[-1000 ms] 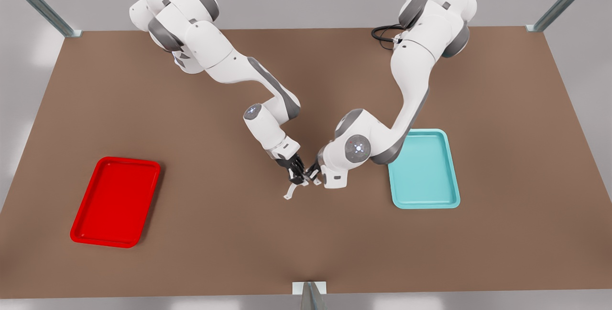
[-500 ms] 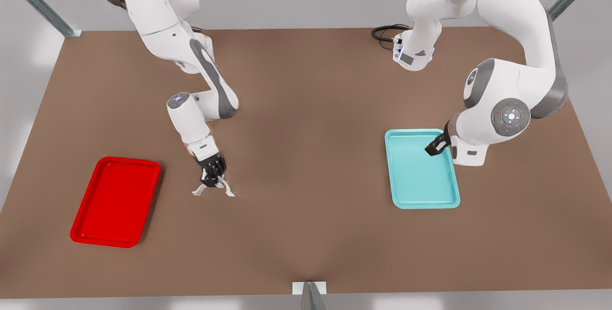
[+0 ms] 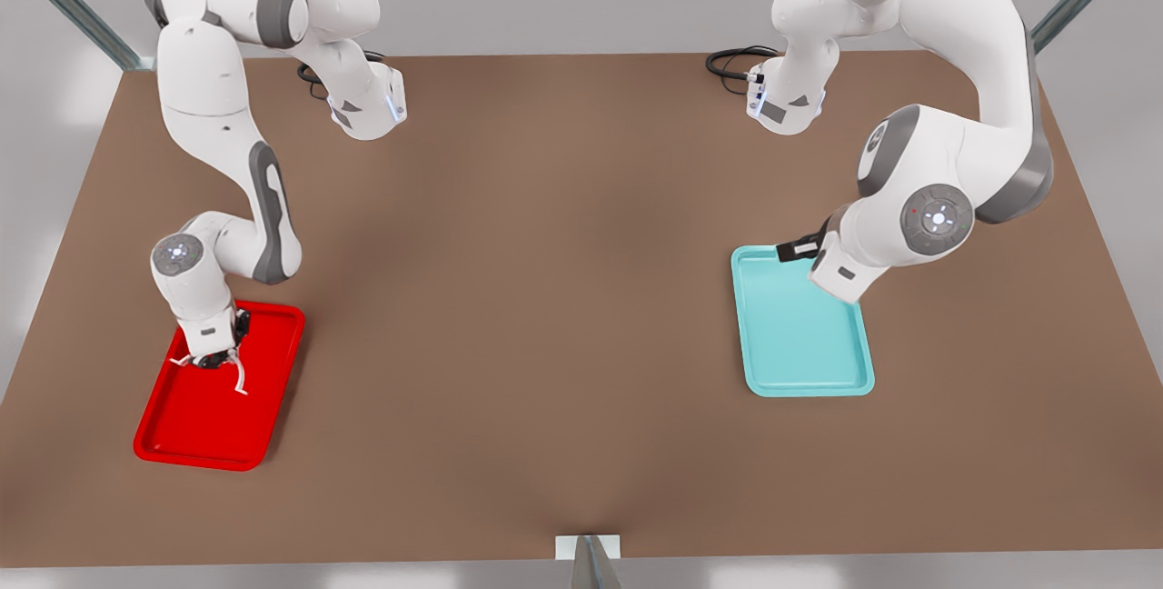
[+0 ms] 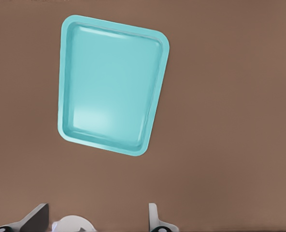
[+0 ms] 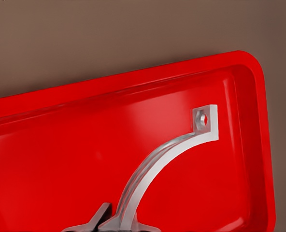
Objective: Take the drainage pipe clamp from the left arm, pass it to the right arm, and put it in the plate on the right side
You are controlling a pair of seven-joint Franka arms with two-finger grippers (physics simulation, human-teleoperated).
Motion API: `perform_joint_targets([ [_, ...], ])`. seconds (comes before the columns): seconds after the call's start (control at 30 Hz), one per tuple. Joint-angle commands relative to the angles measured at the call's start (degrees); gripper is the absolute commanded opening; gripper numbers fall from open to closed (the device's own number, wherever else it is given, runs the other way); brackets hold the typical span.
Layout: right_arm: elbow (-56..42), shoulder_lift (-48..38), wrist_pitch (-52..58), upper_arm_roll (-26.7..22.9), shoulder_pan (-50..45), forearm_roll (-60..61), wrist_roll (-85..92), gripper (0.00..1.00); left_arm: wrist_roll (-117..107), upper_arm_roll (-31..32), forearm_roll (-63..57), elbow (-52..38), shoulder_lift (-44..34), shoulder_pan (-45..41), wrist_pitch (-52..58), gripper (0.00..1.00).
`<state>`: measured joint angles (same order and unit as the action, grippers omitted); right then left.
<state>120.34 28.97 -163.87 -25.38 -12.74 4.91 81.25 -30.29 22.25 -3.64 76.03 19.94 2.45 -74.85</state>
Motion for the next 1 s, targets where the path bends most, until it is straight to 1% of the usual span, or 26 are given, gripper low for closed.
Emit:
perform_joint_targets([
  [0.0,-0.3,-0.1,1.4,0.0,0.2,1.1,-0.6,1.0,17.7,0.2,-0.6,0.0,-0.1,-0.1,0.8,1.0],
  [0.2,-0.3,-0.1,1.4,0.1,1.6,1.9,-0.4,1.0,16.6,1.0,-1.1,-0.1,-0.2,0.0,0.8,1.0],
  [0.27,-0.9,-1.2,3.1,0.1,1.3,4.5,-1.1,1.0,16.6,1.0,-1.1,-0.1,-0.7,0.0,1.1,1.0],
  [0.3,-4.1,-1.7,9.6,0.1,0.6,8.9,-1.2,1.0,16.6,1.0,-1.1,-0.1,-0.8,0.1,1.2,1.0],
  [0.33,-7.6,-5.3,19.6,-0.1,0.4,9.9,-3.4,1.0,16.6,1.0,-1.1,-0.1,-0.8,0.0,1.2,1.0],
  [0.37,-14.2,-3.8,35.4,-0.5,-0.3,9.1,-22.0,1.0,16.6,1.0,-1.1,-0.1,-0.8,0.1,1.2,1.0],
  [0.4,-26.1,-3.0,57.3,-0.1,-2.5,2.5,-47.2,1.0,16.6,1.0,-1.1,0.0,-0.8,0.1,1.2,1.0],
  [0.43,-37.1,-2.7,74.1,-0.1,-6.0,1.1,-64.7,1.0,16.5,1.0,-1.1,0.0,-0.7,0.1,1.5,1.0],
  [0.47,-47.1,-3.4,89.4,-0.1,-8.5,1.8,-78.0,1.0,16.5,1.0,-1.1,-0.1,-0.6,0.0,2.7,1.0],
  [0.5,-44.8,-9.6,92.4,-0.1,-9.1,1.2,-80.3,1.0,16.5,1.0,-1.1,-0.1,-0.6,0.0,2.9,1.0],
  [0.53,-33.1,-17.2,84.7,-0.5,-8.8,1.0,-80.4,1.0,16.6,1.0,-1.2,-0.1,-0.5,0.0,2.9,1.0],
  [0.57,-25.8,-22.3,78.3,0.1,-9.3,-2.5,-85.2,1.0,16.6,1.0,-1.2,-0.1,-0.5,0.0,2.8,1.0],
  [0.63,-27.3,-22.4,79.8,0.1,-9.8,-2.7,-83.9,1.0,16.6,1.0,-1.4,0.0,-0.4,0.0,2.9,1.0],
  [0.7,-30.6,-19.9,79.4,0.6,-11.8,-2.9,-80.1,1.0,16.6,1.0,-1.5,-0.1,-0.4,-0.1,2.9,1.0],
  [0.73,-33.7,-17.9,80.0,0.5,-11.3,-2.8,-79.1,1.0,16.6,1.0,-1.5,0.0,-0.4,-0.1,2.9,1.0],
  [0.8,-35.1,-18.2,83.2,0.3,-11.9,-4.6,-76.9,1.0,16.6,1.0,-1.5,0.0,0.0,0.0,2.6,1.0],
  [0.83,-35.1,-18.2,83.2,2.0,-10.9,-5.2,-76.8,1.0,16.6,1.0,-1.5,0.0,0.0,0.0,2.6,1.0],
  [0.87,-34.5,-18.5,83.1,6.7,-6.6,-5.3,-77.2,1.0,16.6,1.0,-1.9,0.0,0.1,0.1,2.6,1.0],
  [0.9,-34.1,-18.6,83.1,9.7,-3.4,-5.3,-77.3,1.0,16.6,1.0,-1.9,0.0,0.1,-0.1,2.7,1.0],
  [0.97,-34.2,-18.2,83.2,9.4,-4.0,-5.5,-77.2,1.0,16.6,1.0,-2.2,0.0,0.7,0.0,2.3,1.0],
])
